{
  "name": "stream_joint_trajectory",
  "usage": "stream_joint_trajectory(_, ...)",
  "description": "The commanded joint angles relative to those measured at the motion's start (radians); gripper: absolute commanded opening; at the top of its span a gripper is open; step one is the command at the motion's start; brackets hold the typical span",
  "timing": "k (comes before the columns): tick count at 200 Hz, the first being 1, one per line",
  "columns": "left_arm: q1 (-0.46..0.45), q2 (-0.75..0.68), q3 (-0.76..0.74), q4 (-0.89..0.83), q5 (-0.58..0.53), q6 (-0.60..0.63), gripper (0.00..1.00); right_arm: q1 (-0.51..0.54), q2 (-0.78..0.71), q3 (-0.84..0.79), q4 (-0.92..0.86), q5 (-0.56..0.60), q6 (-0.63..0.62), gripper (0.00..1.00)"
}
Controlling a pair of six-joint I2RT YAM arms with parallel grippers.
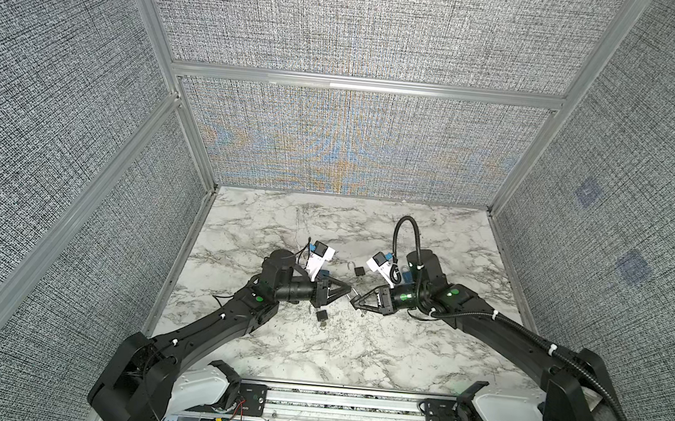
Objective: Lock with the key
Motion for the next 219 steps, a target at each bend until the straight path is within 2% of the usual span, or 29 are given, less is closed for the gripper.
stream_joint_trajectory(1, 0.001, 0.005, 0.002, 0.038, 0.024, -0.003, 0.26, 0.001, -0.001, 0.005, 0.014, -0.021, 0.001, 0.0)
stream_joint_trajectory(38, 0.001, 0.013, -0.001, 0.047, 0.025, -0.006, 0.25, 0.001, 0.001, 0.006, 0.016, -0.026, 0.003, 0.0)
stream_joint_trajectory(124, 0.001, 0.023, -0.006, 0.057, 0.024, -0.012, 0.15, 0.001, -0.004, 0.008, 0.027, -0.035, 0.013, 0.0)
stream_joint_trajectory(175, 0.001, 0.028, -0.01, 0.061, 0.032, -0.015, 0.0, 0.001, -0.019, 0.007, 0.058, -0.061, 0.041, 0.0)
stream_joint_trajectory(219, 0.0, 0.027, -0.014, 0.069, 0.035, -0.017, 0.0, 0.001, -0.025, 0.003, 0.079, -0.081, 0.062, 0.0)
